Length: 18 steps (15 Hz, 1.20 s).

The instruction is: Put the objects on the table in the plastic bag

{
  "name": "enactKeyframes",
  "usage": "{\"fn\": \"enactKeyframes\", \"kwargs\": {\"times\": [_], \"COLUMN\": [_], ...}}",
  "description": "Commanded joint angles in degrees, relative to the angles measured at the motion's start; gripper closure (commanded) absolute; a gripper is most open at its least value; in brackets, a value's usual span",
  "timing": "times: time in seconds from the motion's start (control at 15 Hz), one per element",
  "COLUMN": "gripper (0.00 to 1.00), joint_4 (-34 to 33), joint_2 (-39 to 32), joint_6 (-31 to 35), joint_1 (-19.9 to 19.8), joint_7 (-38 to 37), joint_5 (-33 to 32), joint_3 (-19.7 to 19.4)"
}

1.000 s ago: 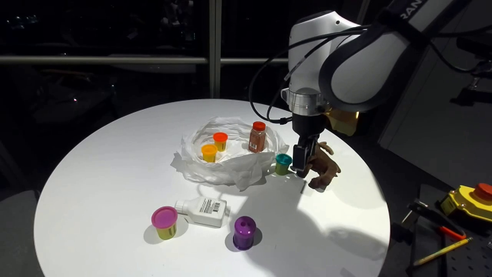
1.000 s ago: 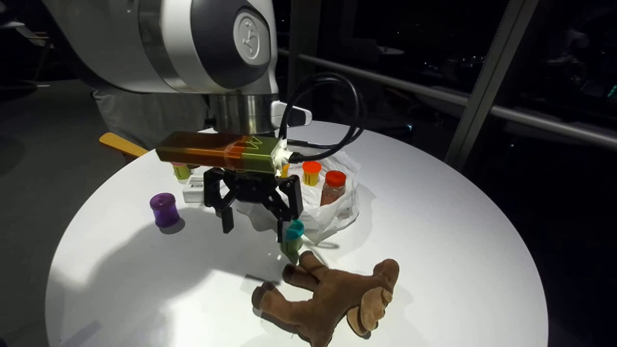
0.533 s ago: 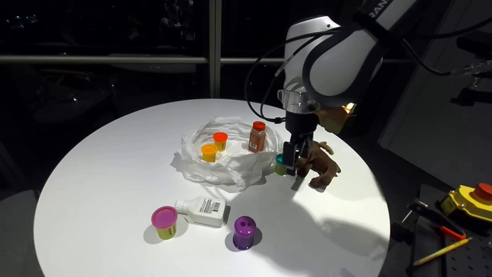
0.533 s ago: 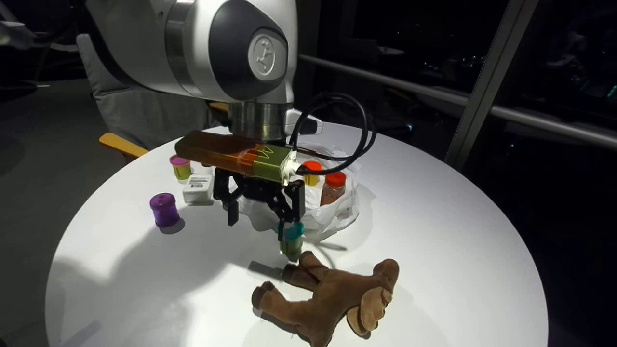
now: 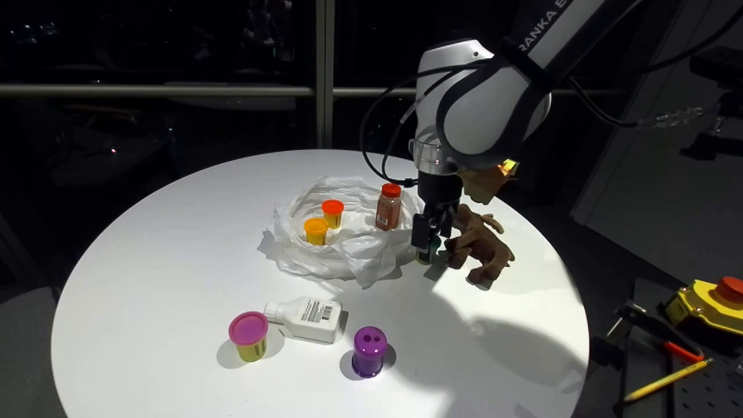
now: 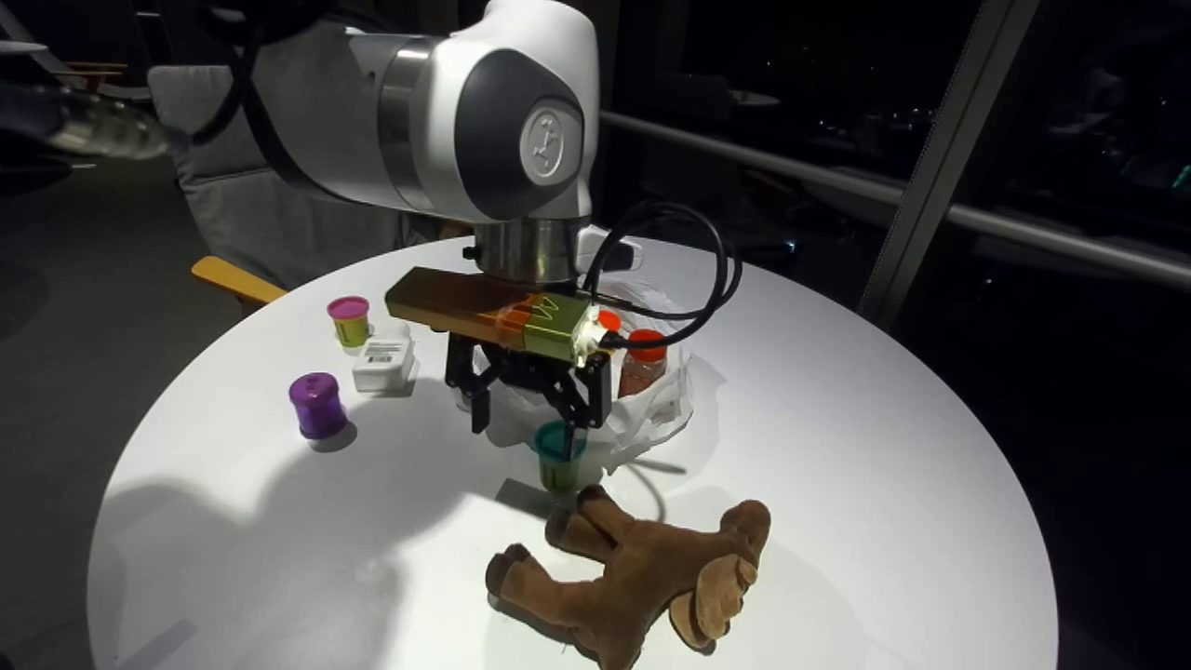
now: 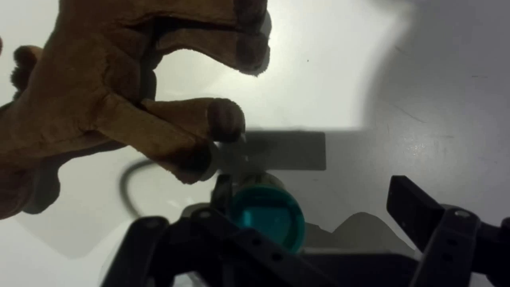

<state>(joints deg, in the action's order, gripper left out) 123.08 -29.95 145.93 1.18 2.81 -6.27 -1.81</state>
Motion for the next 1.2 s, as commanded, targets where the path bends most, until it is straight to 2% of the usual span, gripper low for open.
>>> {"fn": "enactKeyframes", "kwargs": {"times": [0.0, 0.53, 0.8, 0.87, 0.93, 1.13], "gripper": [0.0, 0.0, 0.0, 0.25, 0.26, 0.51], "joint_4": [-2.24, -4.9, -6.11, -6.28, -6.3, -6.44], "joint_2": [-1.65, -4.27, -5.27, -5.39, -5.4, -5.58], "joint_6": [1.52, 2.69, 1.81, 1.57, 1.47, 1.53], "joint_1": [0.43, 1.21, 0.72, 0.66, 0.62, 0.8], "joint_7": [-1.64, -3.47, -3.31, -3.15, -3.0, -3.22], "joint_5": [-1.2, -2.56, -2.18, -2.15, -2.11, -2.37], "joint_3": [-1.06, -2.96, -2.54, -2.48, -2.41, -2.68]}}
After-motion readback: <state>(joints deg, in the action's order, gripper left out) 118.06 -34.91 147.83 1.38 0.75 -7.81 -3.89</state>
